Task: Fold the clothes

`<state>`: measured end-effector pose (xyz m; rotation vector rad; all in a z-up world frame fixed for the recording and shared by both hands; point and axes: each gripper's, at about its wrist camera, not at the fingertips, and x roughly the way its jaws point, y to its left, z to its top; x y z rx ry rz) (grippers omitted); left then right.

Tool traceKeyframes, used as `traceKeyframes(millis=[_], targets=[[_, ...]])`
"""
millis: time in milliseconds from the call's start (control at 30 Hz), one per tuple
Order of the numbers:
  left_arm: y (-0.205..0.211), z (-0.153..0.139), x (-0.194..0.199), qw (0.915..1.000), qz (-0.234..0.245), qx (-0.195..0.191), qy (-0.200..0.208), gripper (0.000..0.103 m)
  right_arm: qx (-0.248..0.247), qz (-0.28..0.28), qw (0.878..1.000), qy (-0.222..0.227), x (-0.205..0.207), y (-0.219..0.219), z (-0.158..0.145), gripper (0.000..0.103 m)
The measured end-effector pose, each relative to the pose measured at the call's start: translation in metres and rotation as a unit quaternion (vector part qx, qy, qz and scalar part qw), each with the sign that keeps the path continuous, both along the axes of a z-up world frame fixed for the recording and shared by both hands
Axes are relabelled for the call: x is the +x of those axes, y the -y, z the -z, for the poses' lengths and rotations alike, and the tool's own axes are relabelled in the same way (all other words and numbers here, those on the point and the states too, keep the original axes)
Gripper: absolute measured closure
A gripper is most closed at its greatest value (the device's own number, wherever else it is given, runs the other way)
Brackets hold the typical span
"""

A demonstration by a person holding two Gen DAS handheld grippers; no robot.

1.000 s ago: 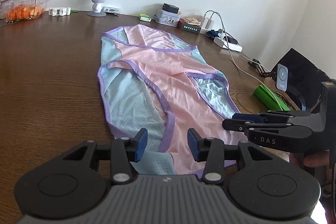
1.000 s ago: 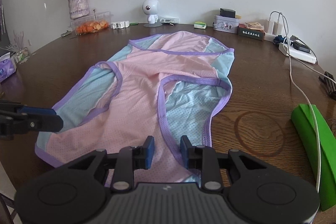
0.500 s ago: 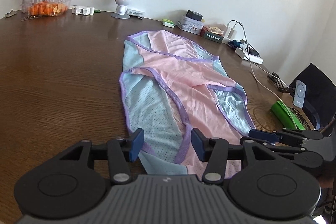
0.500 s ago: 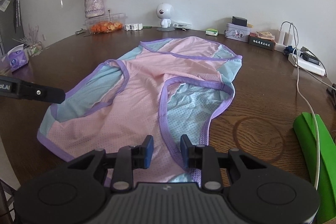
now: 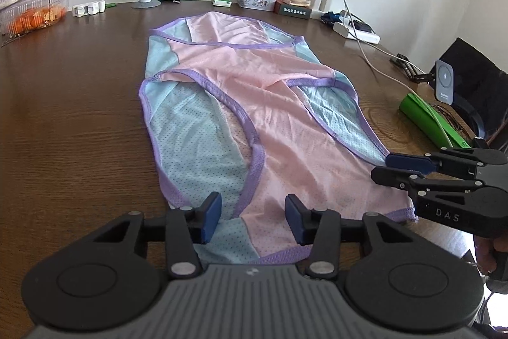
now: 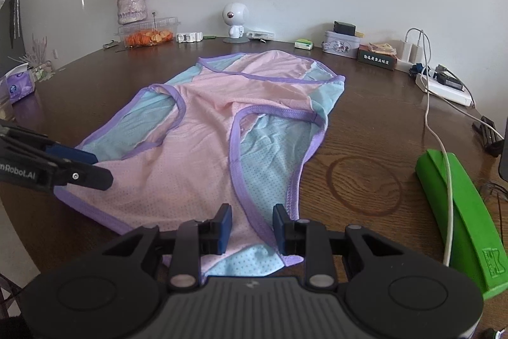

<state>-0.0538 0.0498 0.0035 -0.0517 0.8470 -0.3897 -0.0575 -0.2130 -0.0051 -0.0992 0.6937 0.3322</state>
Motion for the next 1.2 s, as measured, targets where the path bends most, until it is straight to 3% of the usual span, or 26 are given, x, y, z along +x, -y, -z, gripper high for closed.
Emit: traceKeyframes(millis=[67,167,200,300,367,467,600,767,800,867,900,967,1033,1133,1200], targets=[[-0.004,-0.006,-0.003,0.9996,0.014,-0.021,-0.013,0.057,-0.002,0.006,1.0,-0.014,-0.005,0.008,-0.003,0.077],[-0.024,-0.026,0.008,0.999,-0.006,-0.039,0.022,0.053,0.013,0.004,0.999,-0.043,-0.001,0.017,-0.016,0.075],[-0.033,-0.032,0.019,0.9985,-0.018,-0.039,0.035,0.052,0.022,-0.003,0.999,-0.03,0.002,0.02,-0.025,0.075],[-0.05,-0.04,0.078,0.9971,-0.057,-0.026,0.044,0.041,0.031,0.004,0.999,0.023,0.03,0.025,-0.055,0.058],[-0.048,-0.043,0.12,0.997,-0.069,-0.002,0.034,0.04,0.031,0.026,0.998,0.038,0.07,0.026,-0.07,0.057],[-0.041,-0.044,0.186,0.9952,-0.083,0.021,0.048,0.041,0.036,0.047,0.998,0.018,0.141,0.03,-0.077,0.057],[-0.025,-0.027,0.265,0.9901,-0.12,0.063,0.035,0.041,0.051,0.088,0.994,-0.037,0.229,0.038,-0.06,0.055],[-0.022,-0.003,0.317,0.9858,-0.145,0.082,0.022,0.05,0.026,0.111,0.988,-0.099,0.302,0.036,-0.023,0.055],[-0.023,0.0,0.323,0.9851,-0.15,0.081,0.018,0.057,0.021,0.112,0.988,-0.104,0.31,0.034,-0.019,0.055],[-0.025,0.005,0.327,0.9865,-0.139,0.084,0.019,0.09,0.008,0.102,0.989,-0.107,0.321,0.028,-0.012,0.056],[-0.025,0.007,0.327,0.9875,-0.131,0.085,0.021,0.093,0.005,0.095,0.989,-0.112,0.327,0.025,-0.009,0.057],[-0.029,0.009,0.322,0.9879,-0.126,0.087,0.027,0.101,-0.007,0.081,0.989,-0.121,0.333,0.017,-0.003,0.076],[-0.037,0.009,0.313,0.9865,-0.133,0.09,0.032,0.102,-0.039,0.058,0.992,-0.109,0.337,0.001,-0.004,0.094],[-0.072,0.009,0.284,0.9776,-0.175,0.108,0.043,0.103,-0.076,0.003,0.992,-0.097,0.356,-0.036,-0.006,0.097],[-0.104,0.009,0.262,0.9705,-0.216,0.101,0.034,0.103,-0.097,-0.054,0.99,-0.084,0.374,-0.074,-0.008,0.098]])
